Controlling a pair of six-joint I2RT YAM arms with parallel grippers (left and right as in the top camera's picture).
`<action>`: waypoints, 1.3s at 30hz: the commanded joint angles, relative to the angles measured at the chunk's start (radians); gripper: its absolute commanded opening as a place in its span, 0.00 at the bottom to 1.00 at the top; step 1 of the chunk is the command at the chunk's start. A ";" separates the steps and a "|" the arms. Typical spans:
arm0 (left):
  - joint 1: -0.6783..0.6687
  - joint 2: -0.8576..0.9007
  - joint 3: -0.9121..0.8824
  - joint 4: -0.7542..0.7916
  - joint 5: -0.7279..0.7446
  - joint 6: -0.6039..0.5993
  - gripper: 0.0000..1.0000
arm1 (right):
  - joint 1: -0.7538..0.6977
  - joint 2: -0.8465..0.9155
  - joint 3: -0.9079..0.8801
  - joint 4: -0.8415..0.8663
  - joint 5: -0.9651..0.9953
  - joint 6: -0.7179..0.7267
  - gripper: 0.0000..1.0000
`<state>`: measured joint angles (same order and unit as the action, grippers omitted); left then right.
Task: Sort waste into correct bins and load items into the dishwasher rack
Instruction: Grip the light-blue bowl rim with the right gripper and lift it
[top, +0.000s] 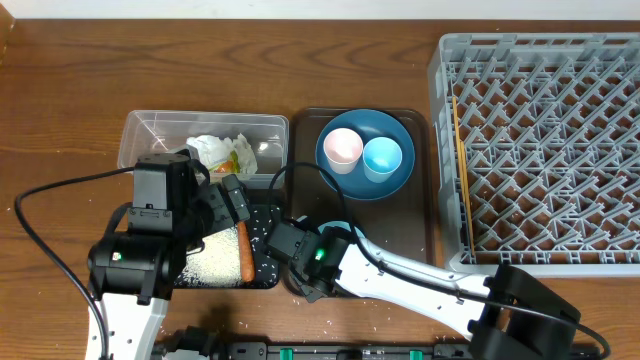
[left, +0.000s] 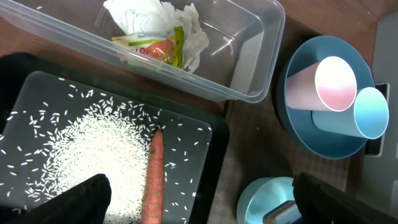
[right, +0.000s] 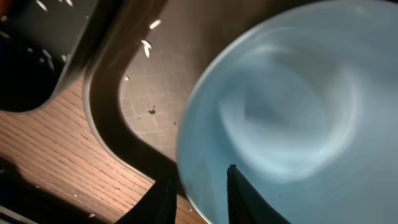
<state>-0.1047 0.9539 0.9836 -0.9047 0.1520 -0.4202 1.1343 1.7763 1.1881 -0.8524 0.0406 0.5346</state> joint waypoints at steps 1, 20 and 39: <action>0.006 0.000 0.016 0.000 0.005 0.009 0.96 | -0.012 0.009 -0.008 -0.009 0.032 0.018 0.24; 0.006 0.000 0.016 0.000 0.005 0.009 0.96 | -0.161 -0.011 0.009 -0.055 0.017 0.003 0.27; 0.006 0.000 0.016 0.000 0.005 0.008 0.96 | -0.140 -0.009 -0.006 -0.008 -0.014 0.003 0.34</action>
<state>-0.1047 0.9539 0.9836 -0.9047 0.1516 -0.4202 0.9825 1.7763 1.1881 -0.8642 0.0189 0.5381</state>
